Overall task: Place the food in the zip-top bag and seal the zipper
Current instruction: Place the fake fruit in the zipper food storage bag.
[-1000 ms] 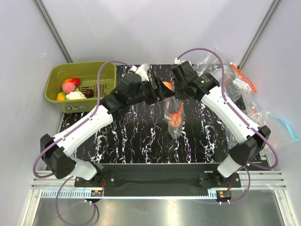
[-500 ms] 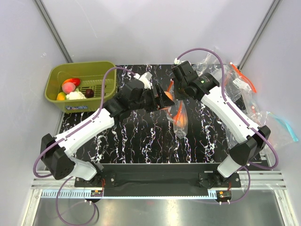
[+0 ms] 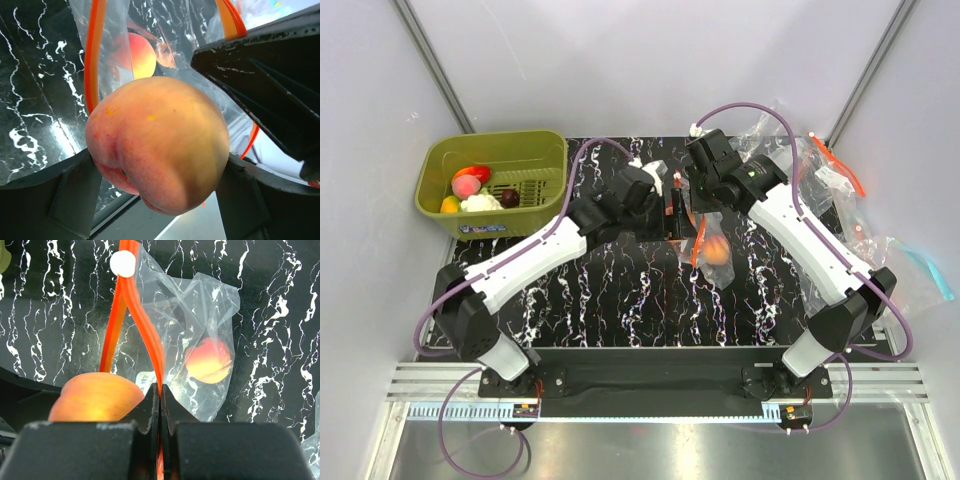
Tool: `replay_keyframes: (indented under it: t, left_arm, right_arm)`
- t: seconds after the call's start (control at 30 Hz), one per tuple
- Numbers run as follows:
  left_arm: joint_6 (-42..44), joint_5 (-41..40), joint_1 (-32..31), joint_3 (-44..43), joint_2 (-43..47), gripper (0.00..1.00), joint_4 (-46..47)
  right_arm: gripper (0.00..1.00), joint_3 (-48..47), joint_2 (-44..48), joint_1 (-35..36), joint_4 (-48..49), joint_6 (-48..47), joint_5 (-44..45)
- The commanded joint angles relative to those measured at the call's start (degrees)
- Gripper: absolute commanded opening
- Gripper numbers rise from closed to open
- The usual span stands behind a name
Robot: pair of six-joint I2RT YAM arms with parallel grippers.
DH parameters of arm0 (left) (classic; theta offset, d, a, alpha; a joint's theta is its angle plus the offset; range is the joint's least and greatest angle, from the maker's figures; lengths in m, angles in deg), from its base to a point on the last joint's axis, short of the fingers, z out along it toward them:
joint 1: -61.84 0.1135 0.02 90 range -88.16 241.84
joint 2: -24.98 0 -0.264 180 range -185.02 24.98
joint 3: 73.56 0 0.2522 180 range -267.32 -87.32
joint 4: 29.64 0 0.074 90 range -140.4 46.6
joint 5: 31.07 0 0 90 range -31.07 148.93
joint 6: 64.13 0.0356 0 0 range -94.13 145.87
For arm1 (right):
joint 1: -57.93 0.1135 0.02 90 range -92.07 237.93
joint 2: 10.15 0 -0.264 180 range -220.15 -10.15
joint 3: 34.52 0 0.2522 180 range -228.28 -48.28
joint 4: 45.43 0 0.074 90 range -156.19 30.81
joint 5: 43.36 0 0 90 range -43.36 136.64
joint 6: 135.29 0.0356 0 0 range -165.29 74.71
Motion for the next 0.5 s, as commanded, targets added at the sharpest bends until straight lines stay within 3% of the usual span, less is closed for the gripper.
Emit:
replay_keyframes:
  t: [0.0,0.1,0.17,0.3,0.47]
  left_arm:
    - [3.6,-3.1,-1.2,-5.9,-1.4,0.58,-2.7]
    - [4.4,-5.3,-2.0,-8.9,-2.9,0.6,-5.2]
    - [4.9,-6.1,-2.5,-12.2,-4.8,0.68,-7.3]
    - [4.4,-6.5,-2.9,-14.3,-5.8,0.95,-8.3]
    - [4.4,-7.3,-3.0,-12.1,-3.1,0.99,-5.3]
  right_arm:
    - [0.0,-0.7,3.1,-0.1,2.9,-0.1,-1.5]
    - [0.0,-0.2,3.4,-0.1,3.2,0.0,-1.6]
    - [0.0,-0.2,3.5,-0.1,3.4,0.1,-1.4]
    - [0.0,-0.4,3.4,-0.1,3.3,0.2,-1.2]
    - [0.0,0.7,3.8,-0.1,3.2,0.3,-0.7]
